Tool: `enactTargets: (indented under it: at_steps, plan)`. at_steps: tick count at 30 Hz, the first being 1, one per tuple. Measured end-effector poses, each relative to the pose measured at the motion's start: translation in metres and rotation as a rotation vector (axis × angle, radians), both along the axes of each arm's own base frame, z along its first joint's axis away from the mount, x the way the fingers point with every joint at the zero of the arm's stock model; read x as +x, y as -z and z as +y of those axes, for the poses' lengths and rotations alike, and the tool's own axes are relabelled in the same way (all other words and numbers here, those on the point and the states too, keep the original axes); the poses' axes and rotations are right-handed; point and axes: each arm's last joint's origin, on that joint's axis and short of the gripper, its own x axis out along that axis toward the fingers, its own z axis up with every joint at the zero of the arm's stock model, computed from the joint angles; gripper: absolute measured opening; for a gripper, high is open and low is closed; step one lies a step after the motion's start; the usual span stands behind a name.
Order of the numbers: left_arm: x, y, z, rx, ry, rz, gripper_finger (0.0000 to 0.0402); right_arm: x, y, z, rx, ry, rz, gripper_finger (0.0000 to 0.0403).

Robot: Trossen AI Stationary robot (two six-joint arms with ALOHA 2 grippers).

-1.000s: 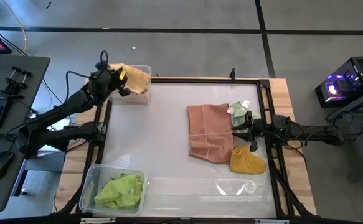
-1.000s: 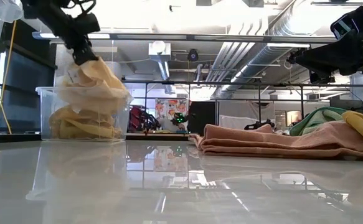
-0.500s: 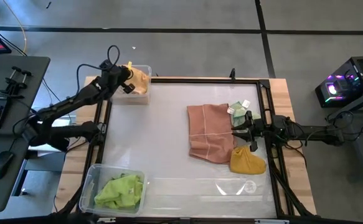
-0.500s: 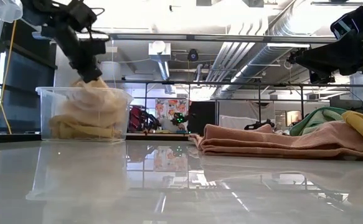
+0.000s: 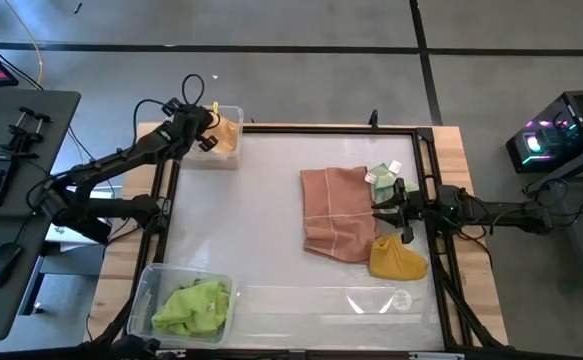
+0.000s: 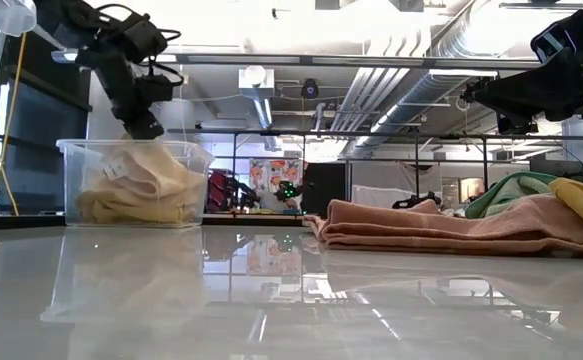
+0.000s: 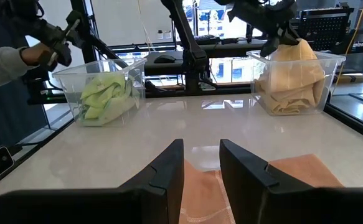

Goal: Sort towels by color in basket
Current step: Put the yellow patterned towel into the top transparent bin

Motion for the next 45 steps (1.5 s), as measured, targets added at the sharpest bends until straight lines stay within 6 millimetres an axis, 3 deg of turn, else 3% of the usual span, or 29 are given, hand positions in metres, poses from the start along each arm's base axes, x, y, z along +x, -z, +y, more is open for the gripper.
enactTargets:
  at_steps: [7,13,26,34,41,45]
  plan:
    - [-0.002,-0.039,-0.005,-0.120,-0.044,-0.059,0.0123,0.000,0.000,0.000,0.000,0.000,0.000,0.0098]
    - [-0.002,-0.058,-0.006,-0.204,0.009,-0.175,0.0126,0.000,0.000,0.000,0.000,0.000,0.000,0.0098]
    - [0.001,-0.013,0.038,-0.346,-0.114,-0.148,0.0063,0.000,0.000,0.000,0.000,0.000,0.000,0.0098]
    - [0.014,0.019,0.048,-0.531,-0.065,-0.129,0.0039,0.000,0.000,0.000,0.000,0.000,0.000,0.0098]
    - [0.015,0.015,0.045,-0.539,-0.028,-0.135,0.0025,0.000,0.000,0.000,0.000,0.000,0.000,0.0098]
    - [0.015,-0.004,0.036,-0.519,-0.013,-0.155,0.0016,0.000,0.000,0.000,0.000,-0.001,0.000,0.0098]
